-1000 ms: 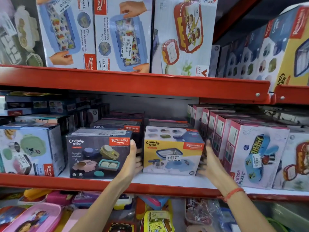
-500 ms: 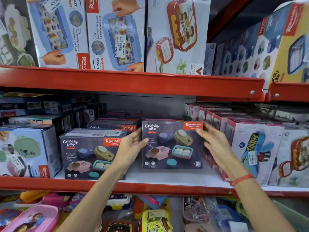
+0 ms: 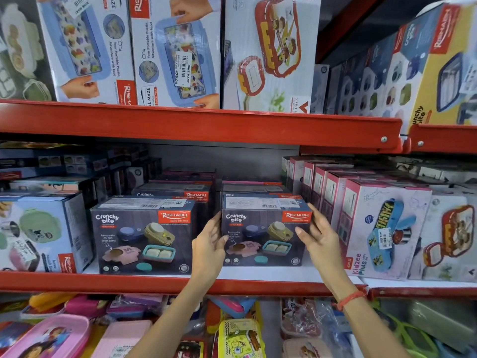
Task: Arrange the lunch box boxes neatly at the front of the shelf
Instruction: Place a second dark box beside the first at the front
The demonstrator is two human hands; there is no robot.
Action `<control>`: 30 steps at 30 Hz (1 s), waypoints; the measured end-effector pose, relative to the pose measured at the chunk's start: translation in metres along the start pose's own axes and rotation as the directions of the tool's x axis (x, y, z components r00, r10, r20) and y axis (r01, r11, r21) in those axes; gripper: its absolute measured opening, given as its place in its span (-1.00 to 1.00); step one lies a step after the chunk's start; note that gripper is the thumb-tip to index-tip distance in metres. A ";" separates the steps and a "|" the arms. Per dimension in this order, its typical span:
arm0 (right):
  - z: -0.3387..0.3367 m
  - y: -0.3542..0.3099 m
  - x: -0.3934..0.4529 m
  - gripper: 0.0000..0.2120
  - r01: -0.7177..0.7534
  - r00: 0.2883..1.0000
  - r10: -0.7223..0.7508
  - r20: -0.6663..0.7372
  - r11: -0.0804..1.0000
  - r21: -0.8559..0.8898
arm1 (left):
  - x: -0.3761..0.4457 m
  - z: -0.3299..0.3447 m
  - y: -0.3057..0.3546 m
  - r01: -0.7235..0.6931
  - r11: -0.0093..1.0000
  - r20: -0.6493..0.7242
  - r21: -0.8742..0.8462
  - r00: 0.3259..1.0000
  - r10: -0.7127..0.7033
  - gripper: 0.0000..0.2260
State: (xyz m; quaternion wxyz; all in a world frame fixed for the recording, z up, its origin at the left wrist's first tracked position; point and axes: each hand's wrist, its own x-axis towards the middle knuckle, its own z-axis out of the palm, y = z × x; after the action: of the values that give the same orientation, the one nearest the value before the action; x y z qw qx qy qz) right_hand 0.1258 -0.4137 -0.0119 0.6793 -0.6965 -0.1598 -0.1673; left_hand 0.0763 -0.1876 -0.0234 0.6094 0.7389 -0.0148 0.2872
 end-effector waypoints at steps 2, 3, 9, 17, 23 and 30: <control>0.001 0.003 0.001 -0.38 -0.006 1.000 0.006 -0.014 1.000 -0.011 | 0.000 0.000 0.000 -0.009 1.000 0.003 0.030 1.000 0.008 -0.45; 0.002 0.002 0.002 -0.38 -0.010 1.000 0.010 -0.013 1.000 -0.019 | 0.001 0.000 0.000 -0.013 0.999 0.007 0.046 1.000 0.012 -0.45; 0.011 0.002 0.000 -0.38 -0.008 1.000 0.008 -0.009 0.999 -0.042 | 0.001 0.002 -0.003 -0.015 0.986 0.032 0.167 0.999 0.010 -0.43; 0.048 -0.009 -0.037 -0.53 0.137 0.946 -0.206 -0.250 0.953 -0.269 | -0.035 -0.025 0.013 -0.265 0.948 0.043 0.175 0.964 0.262 -0.53; 0.116 -0.030 -0.073 -0.76 0.285 0.948 -0.286 -0.139 0.958 -0.027 | -0.039 -0.103 -0.003 -0.278 0.949 -0.330 0.148 0.891 0.313 -0.73; 0.191 -0.033 -0.083 -0.37 -0.013 0.979 -0.014 0.201 0.992 0.128 | -0.031 -0.169 -0.018 -0.117 0.990 -0.532 0.075 0.836 0.139 -0.64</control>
State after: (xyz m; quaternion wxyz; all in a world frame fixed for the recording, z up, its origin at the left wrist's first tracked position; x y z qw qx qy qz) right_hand 0.0400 -0.2214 -0.0240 0.7030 -0.6646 -0.2386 -0.0853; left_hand -0.0111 -0.0394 -0.0375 0.5542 0.6386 0.1121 0.5220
